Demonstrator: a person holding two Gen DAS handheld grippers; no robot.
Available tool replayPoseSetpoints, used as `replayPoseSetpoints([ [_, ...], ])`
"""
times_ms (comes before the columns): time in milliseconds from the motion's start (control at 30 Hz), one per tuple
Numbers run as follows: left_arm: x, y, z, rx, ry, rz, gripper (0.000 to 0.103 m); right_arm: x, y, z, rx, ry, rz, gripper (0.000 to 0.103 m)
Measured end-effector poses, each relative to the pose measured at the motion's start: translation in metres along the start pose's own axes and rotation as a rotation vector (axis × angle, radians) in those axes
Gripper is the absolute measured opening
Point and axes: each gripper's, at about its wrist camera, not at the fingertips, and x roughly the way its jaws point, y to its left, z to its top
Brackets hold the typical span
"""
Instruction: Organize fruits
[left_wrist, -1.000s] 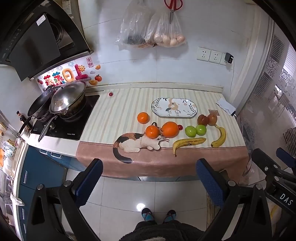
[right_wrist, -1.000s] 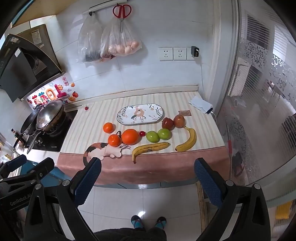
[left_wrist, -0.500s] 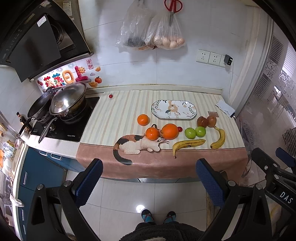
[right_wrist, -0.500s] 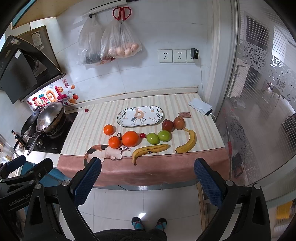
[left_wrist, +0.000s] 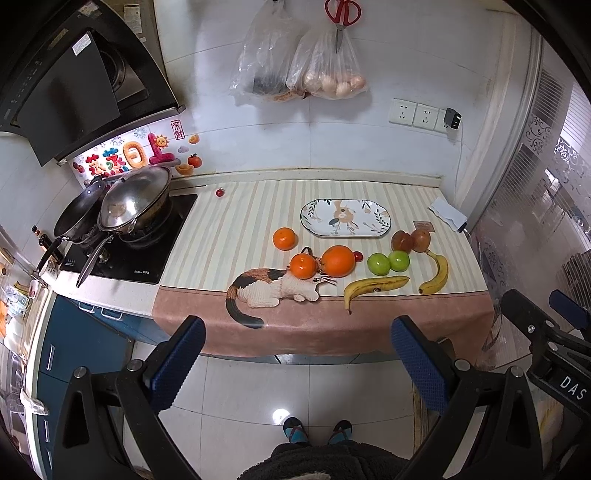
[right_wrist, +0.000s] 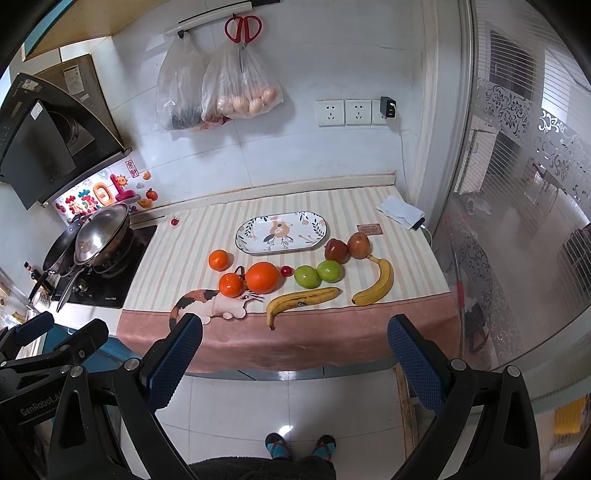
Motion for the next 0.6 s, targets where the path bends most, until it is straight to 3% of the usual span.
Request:
replayPoseSetpoints([
  [600,-0.0016,-0.0044,0.0040,0.003,-0.007,0.002,0.103,-0.0052,0.0078,0.0029,-0.005,-0.009,-0.008,0.102],
])
